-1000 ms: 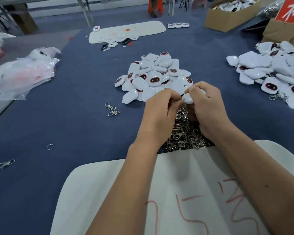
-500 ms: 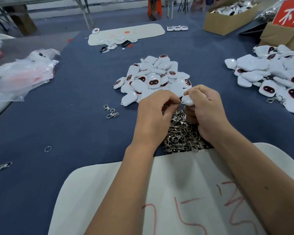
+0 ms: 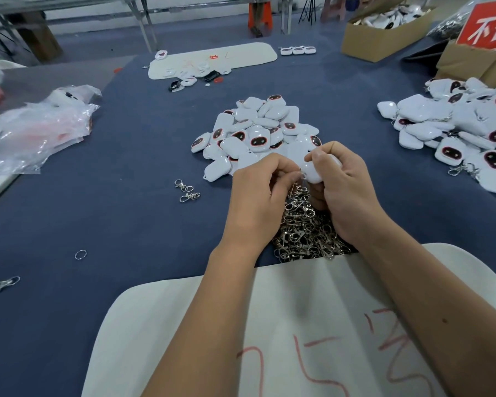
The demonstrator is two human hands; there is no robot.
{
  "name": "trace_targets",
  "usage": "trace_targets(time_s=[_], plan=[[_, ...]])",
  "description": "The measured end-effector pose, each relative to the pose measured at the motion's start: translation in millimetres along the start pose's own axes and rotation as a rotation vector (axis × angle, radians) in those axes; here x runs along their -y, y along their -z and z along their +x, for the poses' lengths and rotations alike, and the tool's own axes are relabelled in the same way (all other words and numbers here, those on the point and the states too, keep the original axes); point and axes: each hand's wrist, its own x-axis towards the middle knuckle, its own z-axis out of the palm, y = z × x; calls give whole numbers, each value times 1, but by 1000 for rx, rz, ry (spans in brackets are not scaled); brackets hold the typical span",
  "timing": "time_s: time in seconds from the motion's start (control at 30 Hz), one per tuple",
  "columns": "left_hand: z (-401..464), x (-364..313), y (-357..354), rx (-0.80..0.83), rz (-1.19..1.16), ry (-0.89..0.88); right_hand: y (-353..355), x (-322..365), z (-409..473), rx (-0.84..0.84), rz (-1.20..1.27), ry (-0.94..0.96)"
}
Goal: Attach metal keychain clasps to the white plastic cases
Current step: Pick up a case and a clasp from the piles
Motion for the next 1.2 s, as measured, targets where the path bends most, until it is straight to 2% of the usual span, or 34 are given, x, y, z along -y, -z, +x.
trace_targets(time_s=[0.2,0.33,0.53,0.63,0.73,0.83,0.97,1.07,1.2], plan=[[-1,0,0,16,3,-3,0,-2,0,-50,0,-11],[-2,-2,1,38,106,-64,0,-3,1,-84,-29,-23],[-3,-6,-1,91,229,-118,1,-7,0,-194,-260,37],[-3,-10,-10,-8,-59,86,0,-3,0,-212,-103,26],[-3,-14,-17,-72,-372,322,0,1,-1,-143,29,7],[-1,-16,-15,-115,-530,411,1,1,-2,-73,80,28],[-2,-19,-14,-159,-623,474,-1,0,-2,-78,65,27],[-1,-14,-14,-193,-474,421,0,-1,-2,-76,78,2],[-4,-11,-10,-144,-92,165,1,-2,-2,-117,55,-27]])
